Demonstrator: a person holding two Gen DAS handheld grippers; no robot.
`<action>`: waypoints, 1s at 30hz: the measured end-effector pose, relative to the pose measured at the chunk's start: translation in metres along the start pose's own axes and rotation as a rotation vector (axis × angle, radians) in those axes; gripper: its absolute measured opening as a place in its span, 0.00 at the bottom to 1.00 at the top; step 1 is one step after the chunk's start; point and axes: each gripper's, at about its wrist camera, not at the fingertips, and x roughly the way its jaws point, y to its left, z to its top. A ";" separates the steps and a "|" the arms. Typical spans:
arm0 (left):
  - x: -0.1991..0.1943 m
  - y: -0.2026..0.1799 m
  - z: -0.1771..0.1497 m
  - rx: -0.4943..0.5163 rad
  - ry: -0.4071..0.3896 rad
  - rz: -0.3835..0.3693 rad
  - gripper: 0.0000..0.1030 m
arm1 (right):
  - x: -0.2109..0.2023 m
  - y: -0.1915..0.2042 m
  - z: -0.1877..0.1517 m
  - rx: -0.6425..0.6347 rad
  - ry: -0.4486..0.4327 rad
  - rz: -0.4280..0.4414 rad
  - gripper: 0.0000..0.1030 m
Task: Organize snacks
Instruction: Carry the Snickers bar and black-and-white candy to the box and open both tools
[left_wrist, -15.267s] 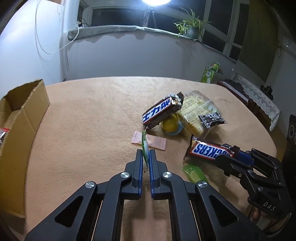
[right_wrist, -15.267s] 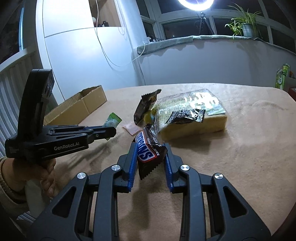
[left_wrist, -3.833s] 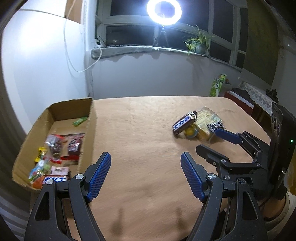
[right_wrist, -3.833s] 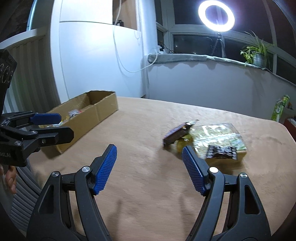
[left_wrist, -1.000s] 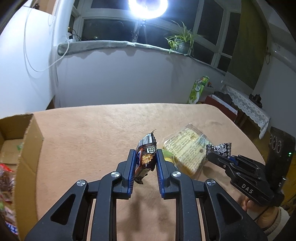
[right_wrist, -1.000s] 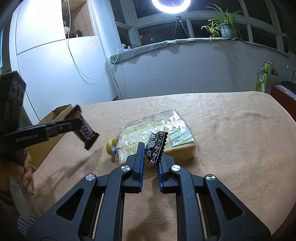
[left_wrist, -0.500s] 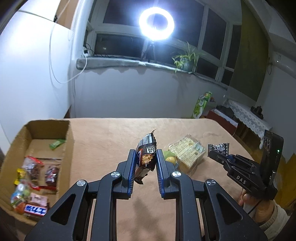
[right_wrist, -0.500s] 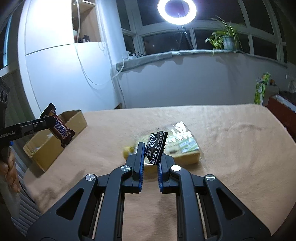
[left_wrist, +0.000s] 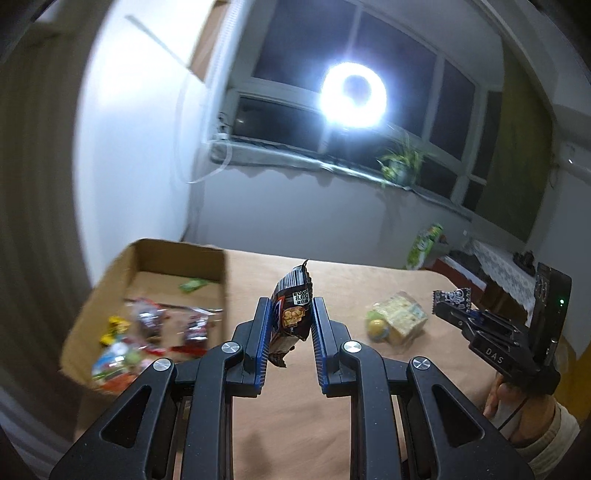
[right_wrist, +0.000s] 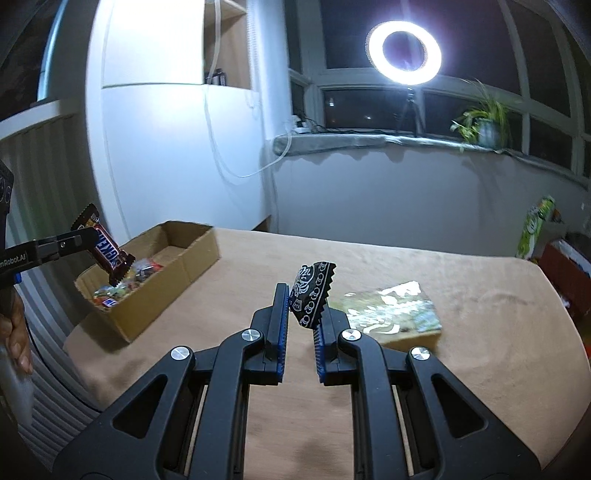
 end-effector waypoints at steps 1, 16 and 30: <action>-0.004 0.007 -0.001 -0.009 -0.005 0.009 0.19 | 0.001 0.007 0.001 -0.010 0.001 0.007 0.12; -0.038 0.085 -0.017 -0.099 -0.044 0.119 0.19 | 0.043 0.115 0.016 -0.156 0.032 0.154 0.12; 0.000 0.125 -0.011 -0.123 -0.007 0.113 0.19 | 0.113 0.207 0.020 -0.269 0.081 0.325 0.12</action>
